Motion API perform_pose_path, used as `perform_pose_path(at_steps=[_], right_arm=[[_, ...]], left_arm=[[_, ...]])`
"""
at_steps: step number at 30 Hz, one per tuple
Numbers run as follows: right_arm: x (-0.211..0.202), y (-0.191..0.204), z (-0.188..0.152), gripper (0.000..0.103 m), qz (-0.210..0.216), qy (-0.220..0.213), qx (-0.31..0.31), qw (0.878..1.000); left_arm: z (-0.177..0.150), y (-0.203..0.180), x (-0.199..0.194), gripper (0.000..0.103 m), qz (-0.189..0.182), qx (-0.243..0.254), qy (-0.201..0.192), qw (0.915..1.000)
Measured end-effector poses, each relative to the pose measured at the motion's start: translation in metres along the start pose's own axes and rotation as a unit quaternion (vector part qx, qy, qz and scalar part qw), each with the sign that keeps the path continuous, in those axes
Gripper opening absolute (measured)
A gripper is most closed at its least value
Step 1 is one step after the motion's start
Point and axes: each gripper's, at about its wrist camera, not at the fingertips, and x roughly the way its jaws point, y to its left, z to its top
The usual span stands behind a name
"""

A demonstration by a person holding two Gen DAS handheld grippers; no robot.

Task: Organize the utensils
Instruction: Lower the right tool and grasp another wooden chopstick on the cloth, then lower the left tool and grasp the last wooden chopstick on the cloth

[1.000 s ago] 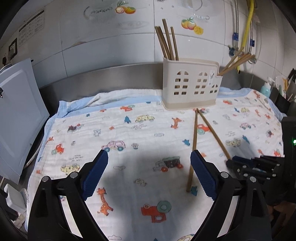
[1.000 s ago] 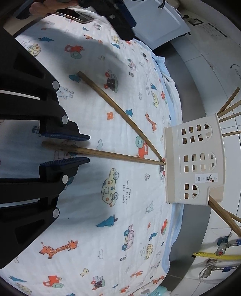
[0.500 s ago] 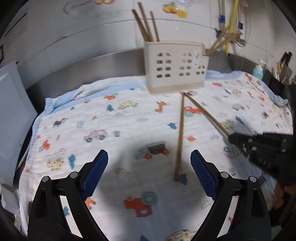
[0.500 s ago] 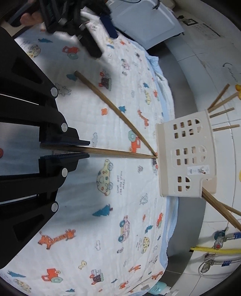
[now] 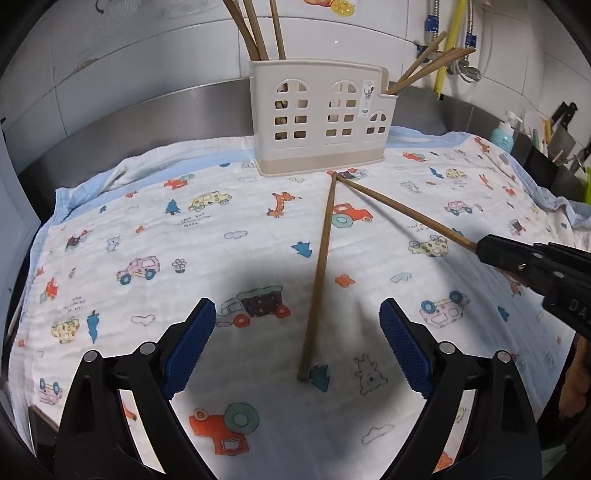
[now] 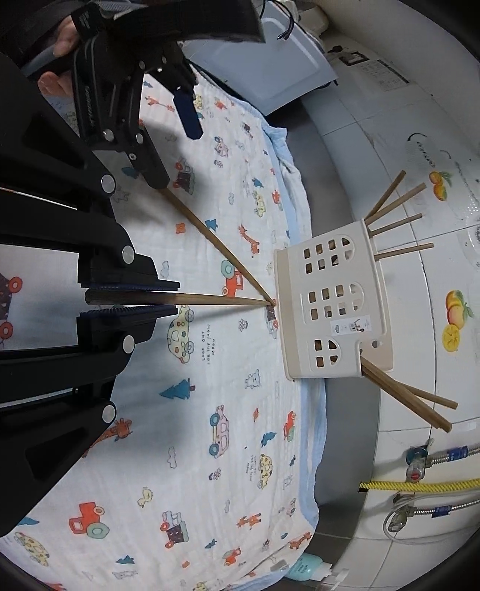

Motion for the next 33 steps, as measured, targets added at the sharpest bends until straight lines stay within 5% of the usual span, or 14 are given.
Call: perform_pose_path(at_steps=[3, 7, 16, 33], right_arm=[[-0.006, -0.003, 0.001, 0.007, 0.004, -0.007, 0.002, 1.000], [-0.016, -0.007, 0.005, 0.007, 0.012, -0.019, 0.006, 1.000], [-0.036, -0.012, 0.014, 0.007, 0.018, -0.045, 0.004, 0.999], [-0.054, -0.017, 0.024, 0.007, 0.017, -0.068, 0.007, 0.998]], left_arm=[[0.000, -0.001, 0.001, 0.086, 0.000, -0.001, 0.000, 1.0000], [0.000, -0.005, 0.006, 0.064, -0.008, 0.004, 0.008, 0.9999], [0.000, -0.011, 0.018, 0.037, -0.016, 0.006, 0.020, 0.9996], [-0.001, -0.004, 0.034, 0.017, -0.020, -0.020, 0.035, 0.9990]])
